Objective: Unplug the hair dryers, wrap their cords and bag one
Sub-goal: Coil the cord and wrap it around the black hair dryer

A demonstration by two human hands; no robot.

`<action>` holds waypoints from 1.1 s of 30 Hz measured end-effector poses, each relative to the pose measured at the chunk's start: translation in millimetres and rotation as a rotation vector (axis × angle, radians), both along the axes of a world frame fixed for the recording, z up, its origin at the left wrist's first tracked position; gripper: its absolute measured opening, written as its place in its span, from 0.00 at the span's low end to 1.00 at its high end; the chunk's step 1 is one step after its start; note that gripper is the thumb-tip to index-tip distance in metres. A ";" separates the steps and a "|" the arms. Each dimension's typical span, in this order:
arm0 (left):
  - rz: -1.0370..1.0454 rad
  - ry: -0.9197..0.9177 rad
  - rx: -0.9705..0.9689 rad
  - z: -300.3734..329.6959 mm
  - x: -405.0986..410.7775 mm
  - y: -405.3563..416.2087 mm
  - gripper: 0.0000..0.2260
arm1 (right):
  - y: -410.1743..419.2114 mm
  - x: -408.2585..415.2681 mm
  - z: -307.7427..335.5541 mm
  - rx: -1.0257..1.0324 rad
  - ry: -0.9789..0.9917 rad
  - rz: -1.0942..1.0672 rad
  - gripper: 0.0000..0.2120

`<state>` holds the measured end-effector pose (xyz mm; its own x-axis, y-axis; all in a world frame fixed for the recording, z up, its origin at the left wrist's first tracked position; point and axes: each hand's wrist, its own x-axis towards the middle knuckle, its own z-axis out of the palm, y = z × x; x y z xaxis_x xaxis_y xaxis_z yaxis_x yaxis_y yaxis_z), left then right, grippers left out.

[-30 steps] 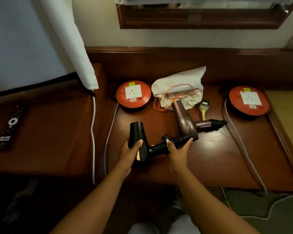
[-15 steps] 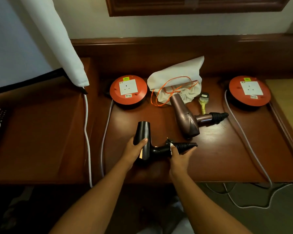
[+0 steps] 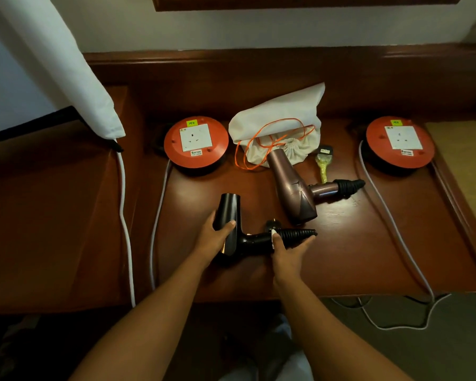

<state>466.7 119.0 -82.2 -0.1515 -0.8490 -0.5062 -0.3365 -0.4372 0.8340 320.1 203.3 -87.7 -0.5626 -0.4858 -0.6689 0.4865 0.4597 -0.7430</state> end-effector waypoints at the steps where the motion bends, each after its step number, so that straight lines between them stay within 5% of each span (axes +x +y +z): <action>1: -0.002 -0.003 0.001 -0.2 -0.6 -0.6 0.25 | -0.1 -0.7 0.1 -0.001 0.002 0.007 0.47; 27: -0.049 -0.223 -0.079 16.6 -12.0 -2.3 0.33 | 17.1 -6.4 18.9 0.069 0.198 0.217 0.37; 33: -0.068 -0.283 -0.119 30.7 -12.4 9.2 0.32 | 26.5 -8.6 25.9 0.065 0.305 0.283 0.26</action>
